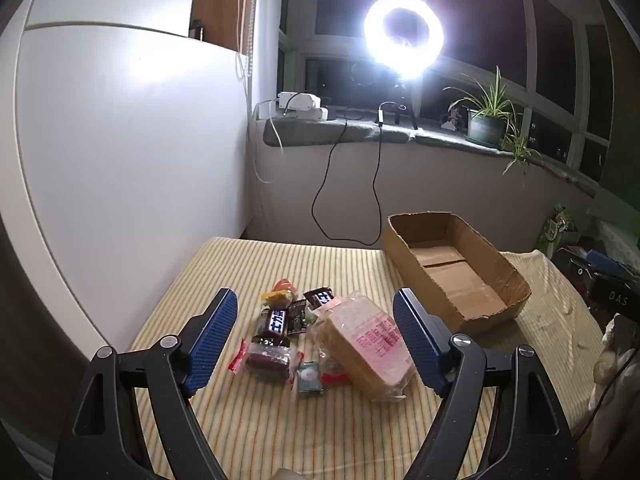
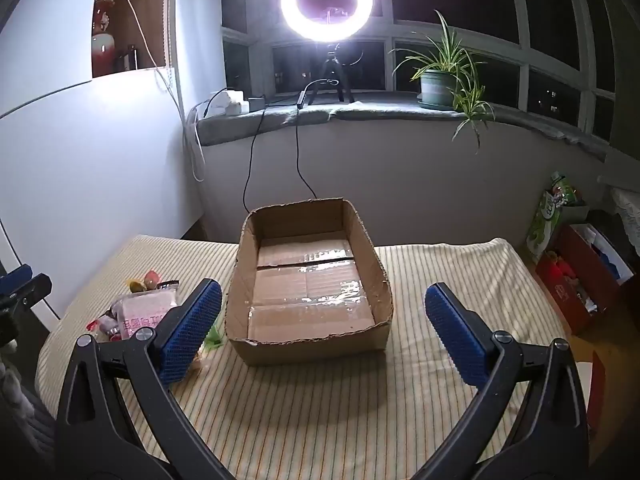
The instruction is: Organize snacks
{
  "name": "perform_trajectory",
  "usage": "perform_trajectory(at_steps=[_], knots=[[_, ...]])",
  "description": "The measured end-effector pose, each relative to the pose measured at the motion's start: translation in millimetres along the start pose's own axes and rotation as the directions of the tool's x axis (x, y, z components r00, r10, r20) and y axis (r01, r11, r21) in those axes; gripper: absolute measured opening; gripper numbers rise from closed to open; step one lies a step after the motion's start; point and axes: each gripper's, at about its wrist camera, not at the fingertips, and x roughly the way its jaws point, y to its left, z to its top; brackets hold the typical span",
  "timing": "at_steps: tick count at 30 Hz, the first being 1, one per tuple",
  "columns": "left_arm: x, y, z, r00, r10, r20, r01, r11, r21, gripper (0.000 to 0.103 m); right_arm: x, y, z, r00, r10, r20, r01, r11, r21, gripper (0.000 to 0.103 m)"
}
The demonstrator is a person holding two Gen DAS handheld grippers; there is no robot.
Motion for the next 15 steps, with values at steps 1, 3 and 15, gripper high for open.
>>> perform_trajectory(at_steps=[1, 3, 15], knots=[[-0.3, 0.3, 0.0, 1.000, -0.003, 0.001, 0.003, 1.000, -0.004, 0.080, -0.9, 0.0, -0.2, 1.000, -0.006, 0.018, 0.006, 1.000, 0.002, 0.103], [-1.7, 0.6, 0.2, 1.000, -0.008, 0.005, 0.008, 1.000, -0.008, 0.080, -1.1, 0.4, 0.1, 1.000, -0.010, 0.014, 0.010, 1.000, -0.002, 0.103], [0.9, 2.1, -2.7, 1.000, 0.008, -0.003, -0.008, 1.000, 0.005, 0.080, -3.8, 6.9, 1.9, 1.000, -0.025, 0.010, 0.025, 0.999, -0.028, 0.103]])
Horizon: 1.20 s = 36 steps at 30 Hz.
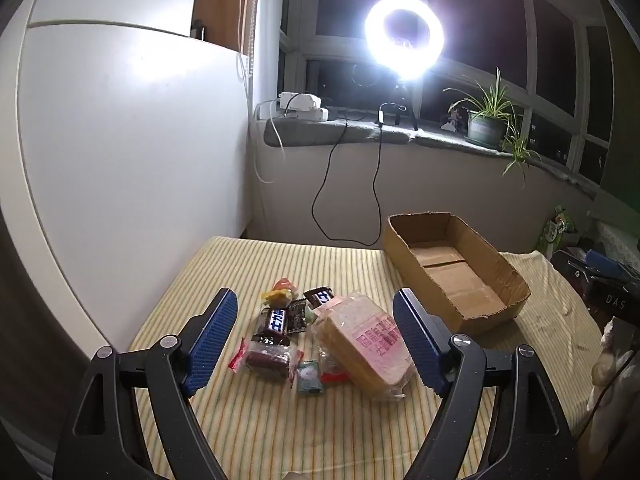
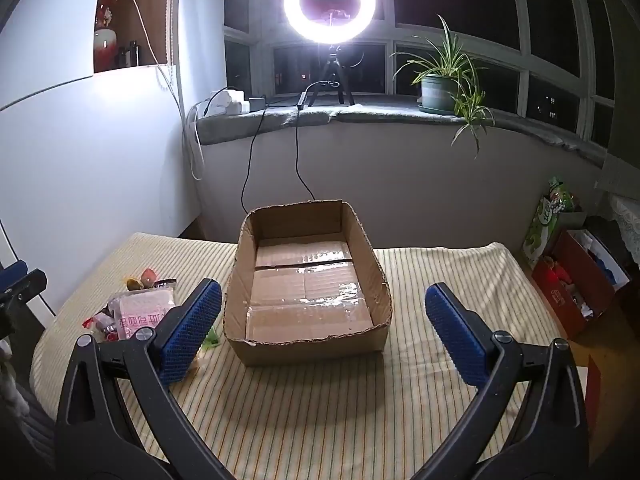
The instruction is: Organize snacks
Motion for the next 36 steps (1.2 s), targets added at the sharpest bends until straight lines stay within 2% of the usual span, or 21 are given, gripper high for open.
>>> perform_trajectory(at_steps=[36], knots=[[1.0, -3.9, -0.7, 1.000, 0.006, -0.003, -0.006, 1.000, 0.002, 0.080, 5.4, 5.2, -8.0, 1.000, 0.027, -0.010, -0.028, 0.999, -0.027, 0.103]])
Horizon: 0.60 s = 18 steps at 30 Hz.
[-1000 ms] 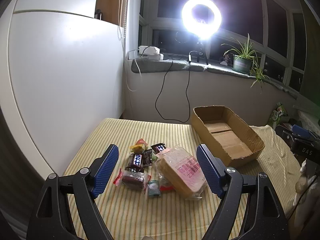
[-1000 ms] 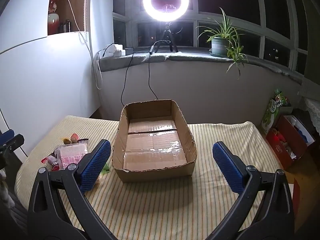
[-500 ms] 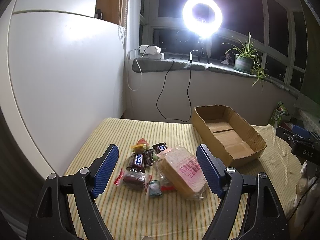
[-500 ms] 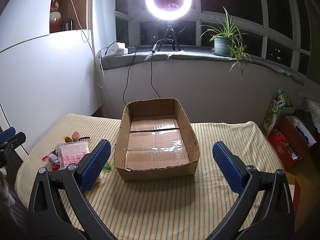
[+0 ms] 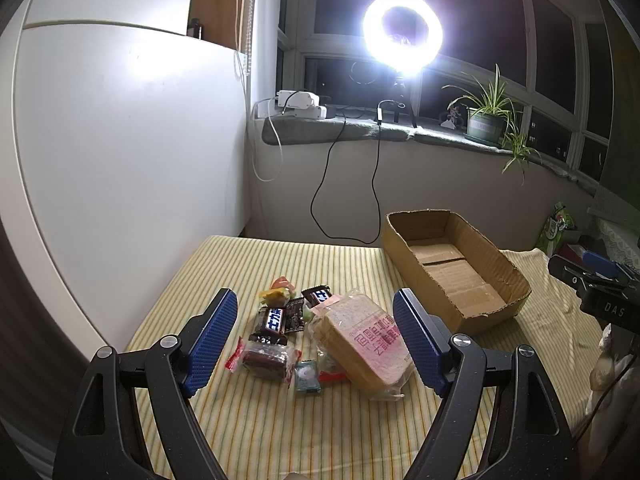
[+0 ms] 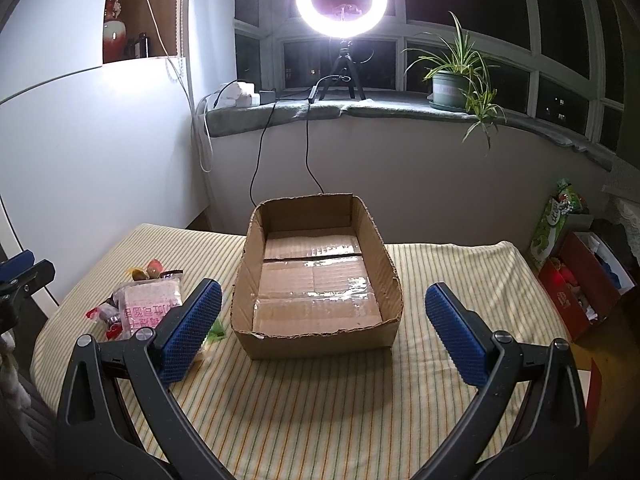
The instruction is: Organize snacks
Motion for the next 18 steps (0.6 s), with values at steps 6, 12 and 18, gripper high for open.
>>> perform_trajectory(at_steps=[6, 12, 18], knots=[[0.0, -0.1, 0.1, 1.000, 0.000, 0.000, 0.000, 1.000, 0.001, 0.080, 0.0, 0.6, 1.3, 1.000, 0.003, 0.000, -0.003, 1.000, -0.003, 0.103], [-0.4, -1.3, 0.0, 1.000, -0.001, 0.002, 0.001, 1.000, -0.001, 0.080, -0.6, 3.3, 1.5, 1.000, 0.009, 0.000, -0.009, 1.000, -0.010, 0.103], [-0.4, -1.7, -0.3, 1.000, -0.001, 0.001, 0.001, 1.000, -0.002, 0.080, 1.0, 4.1, 1.6, 1.000, 0.021, -0.005, -0.021, 1.000, -0.012, 0.103]])
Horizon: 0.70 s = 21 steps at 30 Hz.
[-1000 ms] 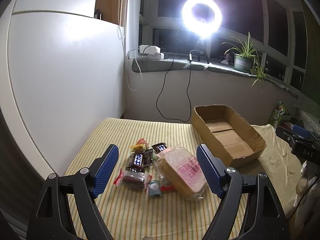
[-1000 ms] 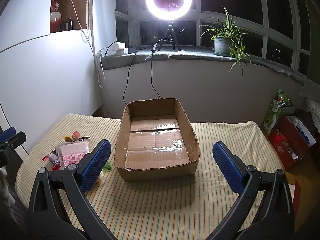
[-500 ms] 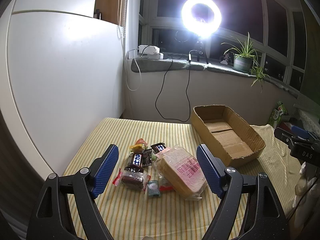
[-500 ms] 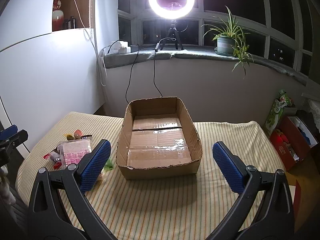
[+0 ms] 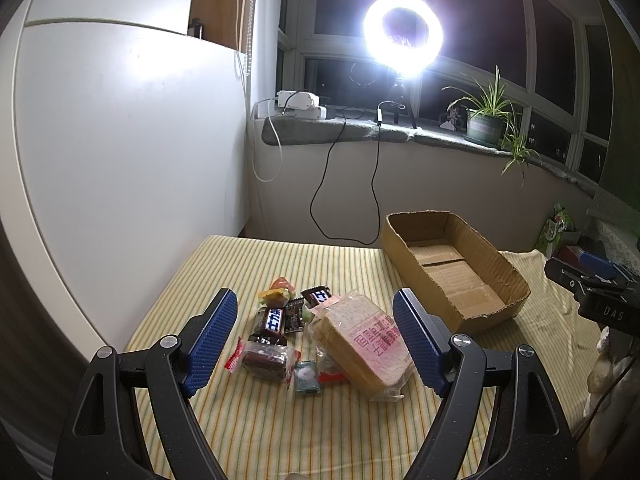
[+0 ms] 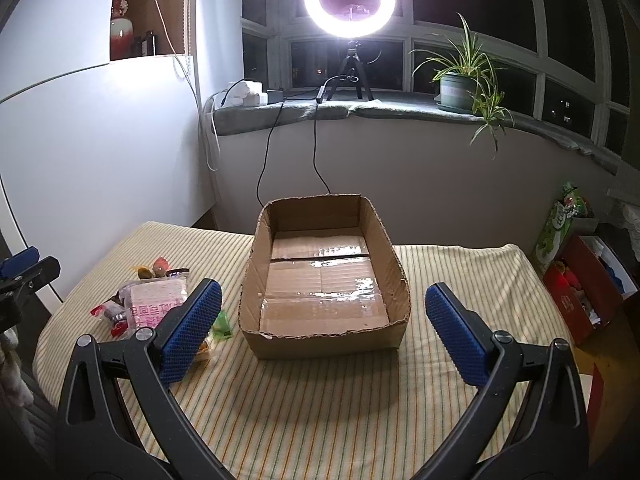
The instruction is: Organize snacks
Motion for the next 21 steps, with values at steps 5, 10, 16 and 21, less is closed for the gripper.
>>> perform_trajectory(at_steps=[5, 10, 16, 21], knots=[[0, 0, 0, 1.000, -0.001, 0.000, 0.001, 1.000, -0.001, 0.080, 2, 1, -1, 1.000, 0.016, -0.007, -0.016, 1.000, -0.006, 0.103], [1, 0, -1, 1.000, -0.002, -0.005, 0.002, 1.000, -0.005, 0.080, 5, 4, -3, 0.999, 0.036, -0.018, -0.036, 0.999, -0.009, 0.103], [4, 5, -3, 1.000, -0.008, -0.014, 0.008, 1.000, -0.013, 0.080, 12, 11, -6, 0.997, 0.062, -0.038, -0.063, 0.998, -0.021, 0.103], [8, 9, -7, 1.000, -0.012, -0.026, 0.011, 1.000, -0.025, 0.080, 18, 19, -8, 0.994, 0.098, -0.052, -0.100, 0.995, -0.030, 0.103]])
